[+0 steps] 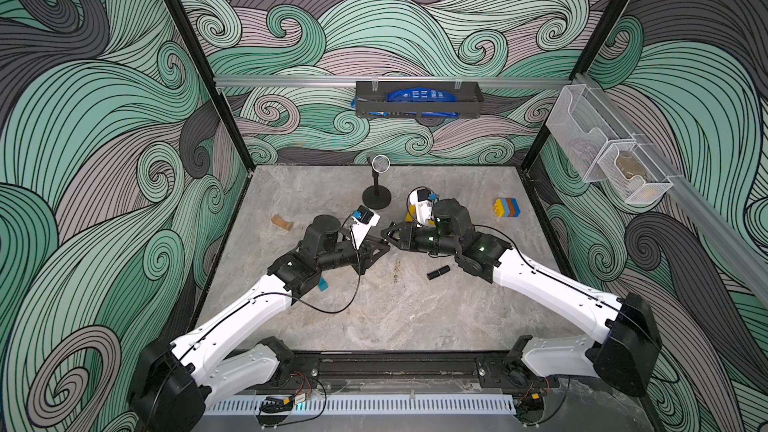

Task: Arrange the lipsticks in the organizer
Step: Pick up the lipstick at the center of the board.

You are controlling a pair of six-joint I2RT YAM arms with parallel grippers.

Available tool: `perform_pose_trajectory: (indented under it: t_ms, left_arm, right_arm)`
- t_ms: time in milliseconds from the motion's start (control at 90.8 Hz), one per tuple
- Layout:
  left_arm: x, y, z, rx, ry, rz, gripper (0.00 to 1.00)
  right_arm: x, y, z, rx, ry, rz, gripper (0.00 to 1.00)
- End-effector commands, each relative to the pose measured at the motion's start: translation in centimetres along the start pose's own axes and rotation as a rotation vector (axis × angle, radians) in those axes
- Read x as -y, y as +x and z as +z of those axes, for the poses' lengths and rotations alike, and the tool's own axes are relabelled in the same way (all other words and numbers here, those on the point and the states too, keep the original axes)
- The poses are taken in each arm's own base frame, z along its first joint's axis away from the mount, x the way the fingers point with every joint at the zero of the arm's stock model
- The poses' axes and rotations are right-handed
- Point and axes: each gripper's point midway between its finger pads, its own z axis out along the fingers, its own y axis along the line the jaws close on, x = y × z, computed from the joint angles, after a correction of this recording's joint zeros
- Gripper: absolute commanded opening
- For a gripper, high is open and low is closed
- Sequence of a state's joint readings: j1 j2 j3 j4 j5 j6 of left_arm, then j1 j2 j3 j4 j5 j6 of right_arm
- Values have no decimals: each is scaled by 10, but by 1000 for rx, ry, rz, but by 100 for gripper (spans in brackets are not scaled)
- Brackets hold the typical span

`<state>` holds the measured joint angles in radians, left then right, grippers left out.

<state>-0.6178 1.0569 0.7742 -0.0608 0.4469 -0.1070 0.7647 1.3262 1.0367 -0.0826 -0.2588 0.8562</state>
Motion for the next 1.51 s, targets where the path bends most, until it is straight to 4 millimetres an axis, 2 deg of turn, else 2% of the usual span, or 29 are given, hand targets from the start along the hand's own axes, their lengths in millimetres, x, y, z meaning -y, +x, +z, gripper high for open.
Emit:
perform_pose_trajectory:
  t_ms: [0, 165, 198, 253, 297, 374, 473, 616, 749, 870, 1167, 1365, 1497]
  left_arm:
    - [7, -15, -5, 26, 11, 43, 15]
    - [8, -11, -4, 15, 19, 42, 7]
    - [7, -11, -4, 13, 15, 36, 6]
    - [1, -8, -3, 2, -19, 8, 4]
    - [-8, -6, -6, -8, -67, -36, 2]
    - [-14, -3, -8, -15, -55, -112, 1]
    - [-3, -6, -7, -8, 108, -223, 1]
    - [24, -13, -6, -22, 308, -258, 0]
    - [30, -13, -7, -42, 353, -265, 0]
    - [35, -17, -10, -36, 377, -256, 0]
    - [30, -16, -8, -33, 359, -272, 0]
    - [30, -19, -5, -33, 376, -300, 4]
    - [27, -18, -5, -33, 355, -311, 6]
  right_arm:
    - [-14, -7, 1, 15, -26, -30, 5]
    - [-16, -4, 5, -6, -48, -34, 13]
    - [-17, -5, 5, -8, -54, -41, 19]
    - [-17, -7, 2, -15, -73, -46, 35]
    - [-15, -12, -4, -20, -97, -46, 43]
    - [-1, -27, -17, 0, -99, -59, 50]
    - [10, -31, -26, -34, -137, -71, 54]
    - [5, -27, -29, -99, -225, -67, 55]
    - [-7, -28, -28, -100, -260, -96, 53]
    - [-6, -24, -20, -127, -258, -83, 49]
    - [-8, -11, -15, -189, -292, -60, 38]
    - [0, -5, -7, -219, -287, -19, 28]
    - [1, -2, -2, -233, -296, 18, 29]
